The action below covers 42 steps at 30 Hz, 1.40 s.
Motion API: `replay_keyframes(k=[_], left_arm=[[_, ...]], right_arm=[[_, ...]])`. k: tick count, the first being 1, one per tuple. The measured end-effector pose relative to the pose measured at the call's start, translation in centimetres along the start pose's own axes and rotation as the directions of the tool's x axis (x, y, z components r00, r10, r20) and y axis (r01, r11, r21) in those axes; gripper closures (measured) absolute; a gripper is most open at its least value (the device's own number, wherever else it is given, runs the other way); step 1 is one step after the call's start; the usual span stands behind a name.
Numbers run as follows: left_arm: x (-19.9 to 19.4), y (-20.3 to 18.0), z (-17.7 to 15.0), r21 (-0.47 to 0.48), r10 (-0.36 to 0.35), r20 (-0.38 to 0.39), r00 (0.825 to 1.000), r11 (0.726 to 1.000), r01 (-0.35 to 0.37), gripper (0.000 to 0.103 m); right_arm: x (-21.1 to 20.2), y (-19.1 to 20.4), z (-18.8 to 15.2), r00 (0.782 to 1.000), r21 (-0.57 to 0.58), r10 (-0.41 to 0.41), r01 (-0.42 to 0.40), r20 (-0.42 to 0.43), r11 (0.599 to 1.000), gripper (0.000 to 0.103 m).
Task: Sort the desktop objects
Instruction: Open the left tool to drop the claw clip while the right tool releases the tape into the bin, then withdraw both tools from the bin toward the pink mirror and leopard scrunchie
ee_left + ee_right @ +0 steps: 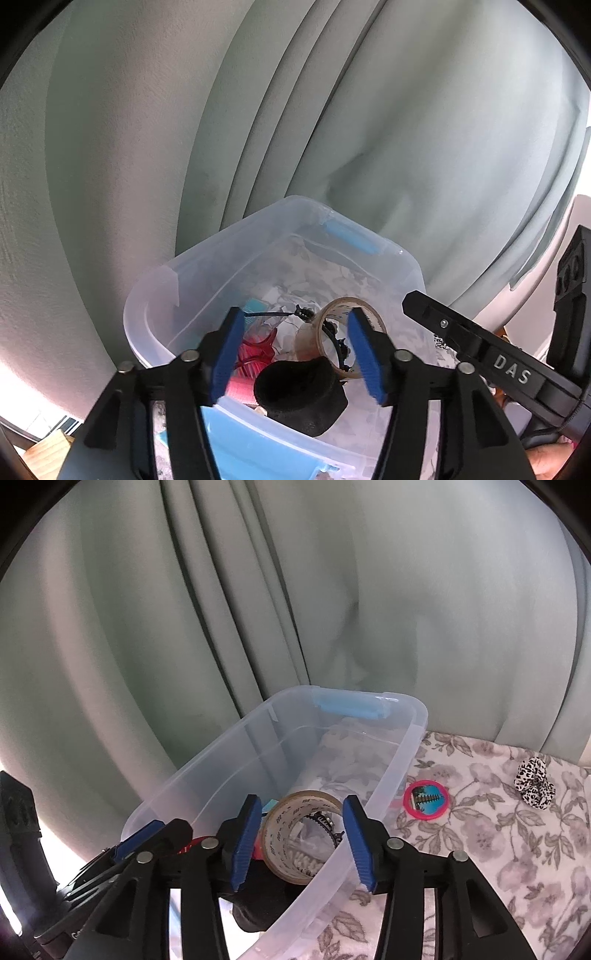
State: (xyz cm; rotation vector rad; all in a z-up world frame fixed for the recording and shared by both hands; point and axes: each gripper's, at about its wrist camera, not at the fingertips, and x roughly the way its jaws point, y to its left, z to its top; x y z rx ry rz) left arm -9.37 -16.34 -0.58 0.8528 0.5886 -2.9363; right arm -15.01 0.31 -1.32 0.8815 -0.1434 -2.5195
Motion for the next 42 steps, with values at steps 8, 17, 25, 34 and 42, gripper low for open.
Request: replay_keyframes(k=[8, 17, 25, 34, 42], left_arm=[[-0.8, 0.2, 0.0, -0.004, 0.014, -0.005, 1.0, 1.0, -0.014, 0.033], [-1.1, 0.9, 0.1, -0.011, 0.022, 0.002, 1.0, 1.0, -0.022, 0.028], [-1.6, 1.2, 0.0, -0.02, 0.031, 0.008, 0.999, 0.999, -0.03, 0.027], [-2.4, 0.7, -0.1, -0.013, 0.037, 0.017, 0.999, 0.999, -0.037, 0.027], [-3.5, -0.7, 0.1, 0.019, 0.038, 0.041, 0.998, 0.999, -0.039, 0.026]], right_arm=[[-0.4, 0.5, -0.2, 1.0, -0.01, -0.005, 0.005, -0.012, 1.0, 0.043], [-0.8, 0.4, -0.3, 1.0, 0.006, -0.002, 0.002, -0.013, 1.0, 0.029], [-2.0, 0.9, -0.3, 1.0, 0.003, -0.003, 0.003, 0.007, 1.0, 0.026], [-3.0, 1.3, -0.4, 1.0, -0.003, 0.008, -0.008, 0.029, 1.0, 0.022], [-4.8, 0.7, -0.5, 0.998, 0.005, 0.018, -0.018, 0.061, 1.0, 0.018]])
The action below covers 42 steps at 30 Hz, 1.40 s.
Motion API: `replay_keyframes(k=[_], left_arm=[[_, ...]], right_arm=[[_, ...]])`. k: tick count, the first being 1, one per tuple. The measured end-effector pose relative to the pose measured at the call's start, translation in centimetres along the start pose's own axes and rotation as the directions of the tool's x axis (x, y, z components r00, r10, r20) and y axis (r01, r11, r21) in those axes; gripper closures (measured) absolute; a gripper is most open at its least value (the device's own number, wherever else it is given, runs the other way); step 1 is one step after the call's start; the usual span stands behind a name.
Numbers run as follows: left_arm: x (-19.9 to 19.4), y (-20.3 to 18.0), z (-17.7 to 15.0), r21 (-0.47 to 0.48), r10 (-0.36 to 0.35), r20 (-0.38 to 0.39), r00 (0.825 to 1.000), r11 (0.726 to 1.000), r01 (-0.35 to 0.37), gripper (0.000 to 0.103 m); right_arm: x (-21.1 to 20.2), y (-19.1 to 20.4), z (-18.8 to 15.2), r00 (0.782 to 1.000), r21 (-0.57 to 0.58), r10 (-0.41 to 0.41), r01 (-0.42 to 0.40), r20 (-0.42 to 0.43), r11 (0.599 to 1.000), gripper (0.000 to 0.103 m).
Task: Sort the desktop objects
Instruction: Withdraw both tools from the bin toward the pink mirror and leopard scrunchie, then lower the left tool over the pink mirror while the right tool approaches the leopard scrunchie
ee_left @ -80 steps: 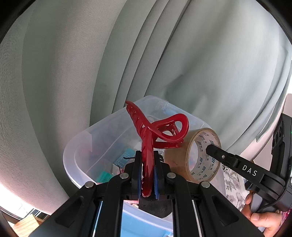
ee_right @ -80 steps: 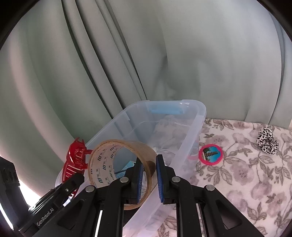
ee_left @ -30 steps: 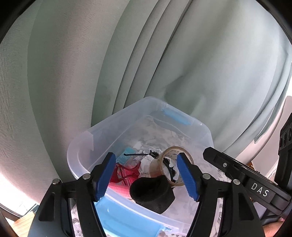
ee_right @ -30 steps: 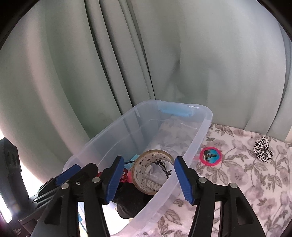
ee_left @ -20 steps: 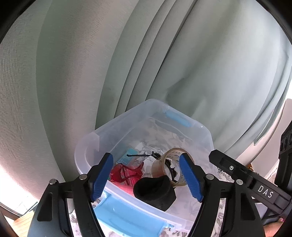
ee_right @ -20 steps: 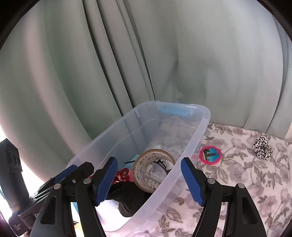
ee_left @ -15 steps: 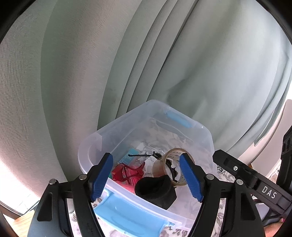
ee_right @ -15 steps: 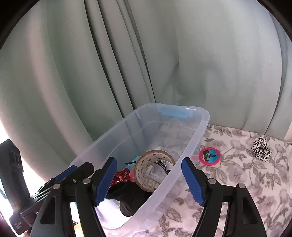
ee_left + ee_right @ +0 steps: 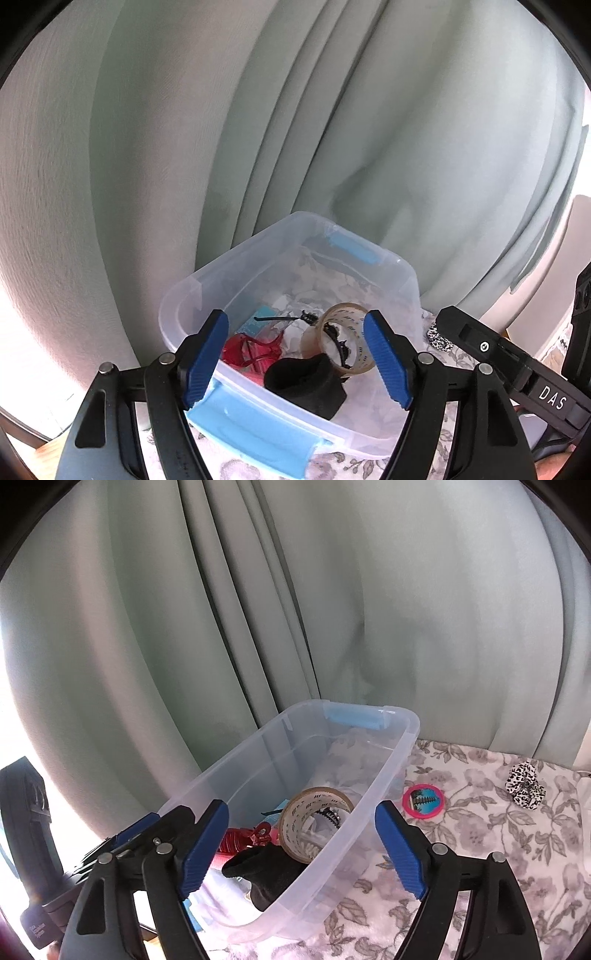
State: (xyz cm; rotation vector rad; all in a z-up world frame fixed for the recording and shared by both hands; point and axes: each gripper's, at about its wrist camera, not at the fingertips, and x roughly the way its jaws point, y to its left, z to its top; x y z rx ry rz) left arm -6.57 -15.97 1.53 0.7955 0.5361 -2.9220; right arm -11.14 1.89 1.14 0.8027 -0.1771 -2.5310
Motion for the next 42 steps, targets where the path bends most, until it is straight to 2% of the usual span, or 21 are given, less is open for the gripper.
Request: replay_keyframes(k=[8, 15, 19, 24, 27, 31, 37, 42], left_arm=[[-0.4, -3.6, -0.1, 0.071, -0.037, 0.004, 0.999, 0.997, 0.036, 0.026], [-0.3, -8.3, -0.5, 0.148, -0.104, 0.001, 0.995, 0.984, 0.103, 0.026], [0.3, -12.2, -1.3, 0.211, -0.181, -0.033, 0.983, 0.96, 0.184, 0.026], [2.4, -16.8, -3.3, 0.302, -0.252, -0.12, 0.96, 0.912, 0.278, 0.026], [5.3, -18.3, -4.7, 0.3, -0.234, -0.192, 0.953, 0.911, 0.284, 0.026], [9.1, -19.3, -6.3, 0.316, -0.173, -0.259, 0.95, 0.915, 0.252, 0.026], [14.5, -19.1, -7.0, 0.311, -0.07, -0.31, 0.948, 0.935, 0.171, 0.026], [18.7, -19.4, -7.0, 0.309, -0.015, -0.331, 0.943, 0.943, 0.124, 0.026]], right_arm=[[-2.6, -2.9, 0.2, 0.998, 0.05, -0.025, 0.023, 0.053, 0.998, 0.017], [-5.9, -9.7, 0.6, 0.984, 0.177, -0.142, 0.122, 0.107, 0.977, 0.017], [-7.3, -13.5, 0.6, 0.971, 0.24, -0.212, 0.181, 0.11, 0.954, 0.017], [-8.1, -17.5, 0.3, 0.957, 0.292, -0.275, 0.239, 0.09, 0.926, 0.017], [-7.7, -19.6, -0.1, 0.952, 0.311, -0.299, 0.267, 0.061, 0.912, 0.017], [-6.4, -21.5, -0.6, 0.949, 0.308, -0.315, 0.297, 0.01, 0.904, 0.017], [-3.8, -23.9, -1.1, 0.947, 0.287, -0.317, 0.32, -0.056, 0.903, 0.017], [-1.7, -25.8, -1.2, 0.945, 0.286, -0.314, 0.328, -0.094, 0.9, 0.017]])
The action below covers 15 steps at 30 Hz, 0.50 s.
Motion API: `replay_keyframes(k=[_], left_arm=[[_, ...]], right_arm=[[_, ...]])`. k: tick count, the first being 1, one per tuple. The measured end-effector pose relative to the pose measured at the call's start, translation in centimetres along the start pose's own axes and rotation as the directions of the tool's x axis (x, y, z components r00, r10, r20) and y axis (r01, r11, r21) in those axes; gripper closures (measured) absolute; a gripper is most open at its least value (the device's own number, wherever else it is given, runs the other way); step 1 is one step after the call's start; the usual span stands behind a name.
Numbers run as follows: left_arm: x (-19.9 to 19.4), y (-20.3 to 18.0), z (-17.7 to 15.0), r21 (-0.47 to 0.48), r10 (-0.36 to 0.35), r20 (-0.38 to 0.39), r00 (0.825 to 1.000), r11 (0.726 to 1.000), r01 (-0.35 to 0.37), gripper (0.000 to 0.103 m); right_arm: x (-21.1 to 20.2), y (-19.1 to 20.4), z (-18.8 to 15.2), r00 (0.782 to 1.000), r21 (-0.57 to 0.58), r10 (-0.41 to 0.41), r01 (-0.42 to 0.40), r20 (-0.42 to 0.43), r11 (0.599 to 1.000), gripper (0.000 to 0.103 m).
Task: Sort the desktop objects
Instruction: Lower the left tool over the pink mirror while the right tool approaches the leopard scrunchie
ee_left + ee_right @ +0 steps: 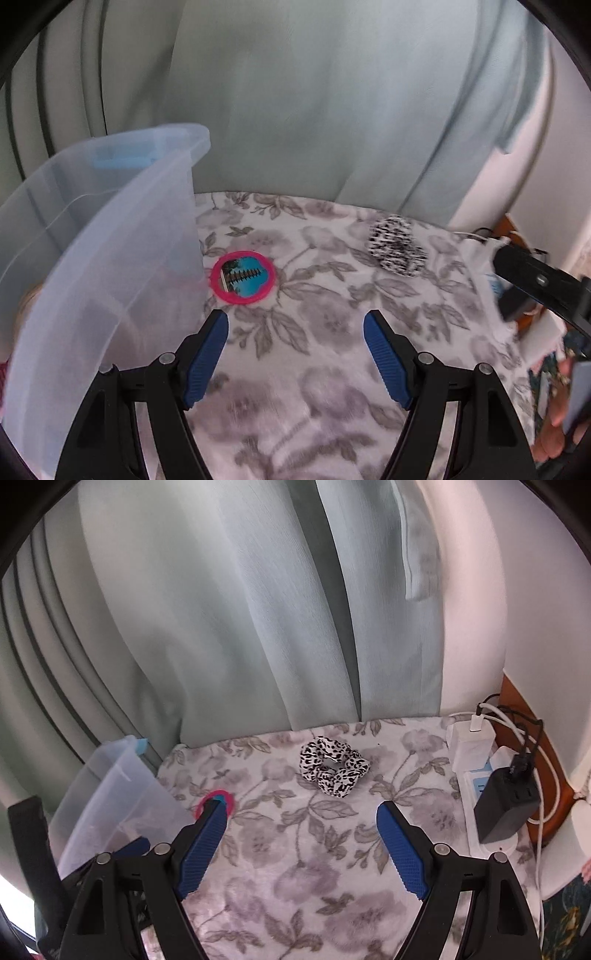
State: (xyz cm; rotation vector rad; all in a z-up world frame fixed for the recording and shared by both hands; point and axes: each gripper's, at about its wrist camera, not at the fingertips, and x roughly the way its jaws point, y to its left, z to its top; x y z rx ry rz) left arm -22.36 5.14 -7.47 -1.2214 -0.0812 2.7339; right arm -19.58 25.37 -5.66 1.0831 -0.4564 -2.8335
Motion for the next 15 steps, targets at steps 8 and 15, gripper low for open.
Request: replay_keyframes(k=[8, 15], left_arm=[[5.0, -0.4, 1.3, 0.009, 0.119, -0.019, 0.993, 0.993, -0.119, 0.026], [8.4, -0.8, 2.6, 0.027, 0.186, -0.02, 0.982, 0.982, -0.185, 0.026]], right_arm=[[3.6, -0.7, 0.7, 0.999, -0.021, -0.001, -0.001, -0.051, 1.0, 0.017], [6.0, -1.3, 0.8, 0.996, -0.021, -0.001, -0.001, -0.09, 1.0, 0.017]])
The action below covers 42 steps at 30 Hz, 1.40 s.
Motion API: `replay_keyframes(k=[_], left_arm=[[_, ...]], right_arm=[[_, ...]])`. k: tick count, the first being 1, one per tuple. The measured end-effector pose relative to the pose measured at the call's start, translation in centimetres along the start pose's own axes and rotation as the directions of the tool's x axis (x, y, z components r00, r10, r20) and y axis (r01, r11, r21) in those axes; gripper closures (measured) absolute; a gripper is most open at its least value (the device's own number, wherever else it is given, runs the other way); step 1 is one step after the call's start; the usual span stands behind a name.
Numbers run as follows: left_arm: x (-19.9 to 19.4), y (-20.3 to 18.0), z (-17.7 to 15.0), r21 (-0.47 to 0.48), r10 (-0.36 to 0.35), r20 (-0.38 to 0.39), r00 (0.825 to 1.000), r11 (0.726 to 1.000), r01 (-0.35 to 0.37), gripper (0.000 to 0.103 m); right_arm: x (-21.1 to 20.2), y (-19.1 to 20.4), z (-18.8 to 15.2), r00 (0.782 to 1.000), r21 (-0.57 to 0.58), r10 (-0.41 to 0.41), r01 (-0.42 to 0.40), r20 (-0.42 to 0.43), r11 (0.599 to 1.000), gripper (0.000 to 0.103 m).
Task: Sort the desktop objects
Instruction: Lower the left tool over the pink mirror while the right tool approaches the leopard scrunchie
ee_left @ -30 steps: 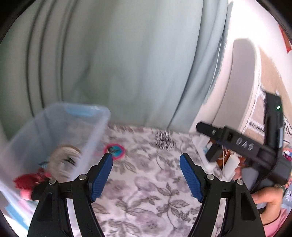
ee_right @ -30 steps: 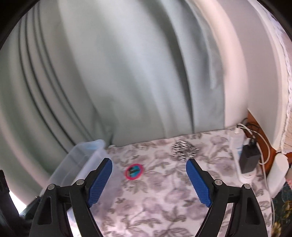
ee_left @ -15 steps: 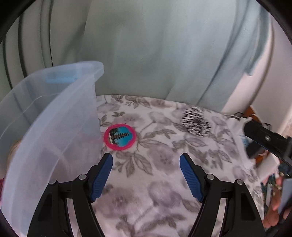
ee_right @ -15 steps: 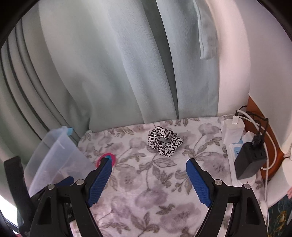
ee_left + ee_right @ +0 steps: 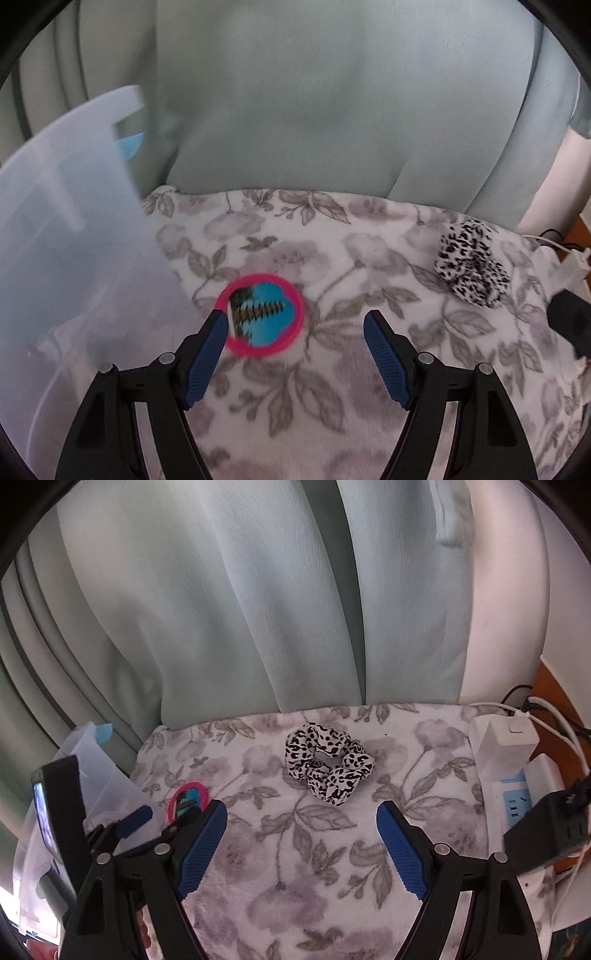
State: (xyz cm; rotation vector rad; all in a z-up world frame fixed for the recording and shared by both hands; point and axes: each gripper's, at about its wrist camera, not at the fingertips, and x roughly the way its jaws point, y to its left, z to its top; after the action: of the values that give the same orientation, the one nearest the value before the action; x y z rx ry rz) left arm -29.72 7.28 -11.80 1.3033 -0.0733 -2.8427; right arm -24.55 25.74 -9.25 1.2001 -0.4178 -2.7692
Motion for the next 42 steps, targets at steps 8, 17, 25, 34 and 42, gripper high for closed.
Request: replay_keyframes(k=[8, 17, 25, 34, 42], left_arm=[[3.1, -1.3, 0.7, 0.069, 0.091, -0.011, 0.996, 0.994, -0.09, 0.026], [4.3, -0.7, -0.7, 0.005, 0.078, -0.057, 0.995, 0.997, -0.078, 0.026], [4.6, -1.0, -0.6, 0.006, 0.084, -0.053, 0.995, 0.996, -0.084, 0.026], [4.6, -0.8, -0.5, -0.011, 0.071, -0.044, 0.997, 0.997, -0.071, 0.029], [4.0, -0.7, -0.6, -0.013, 0.051, -0.022, 0.998, 0.999, -0.051, 0.075]], right_arm=[[1.0, -0.3, 0.2, 1.0, -0.006, 0.009, -0.009, -0.007, 1.0, 0.017], [1.6, -1.0, 0.1, 1.0, 0.013, 0.011, -0.011, -0.015, 1.0, 0.017], [2.4, -0.6, 0.3, 1.0, 0.011, 0.009, -0.009, -0.009, 1.0, 0.017], [6.9, -0.6, 1.3, 0.997, -0.051, -0.037, 0.033, -0.068, 0.998, 0.017], [8.5, -1.4, 1.2, 0.993, -0.021, -0.032, 0.03, -0.111, 0.999, 0.017]])
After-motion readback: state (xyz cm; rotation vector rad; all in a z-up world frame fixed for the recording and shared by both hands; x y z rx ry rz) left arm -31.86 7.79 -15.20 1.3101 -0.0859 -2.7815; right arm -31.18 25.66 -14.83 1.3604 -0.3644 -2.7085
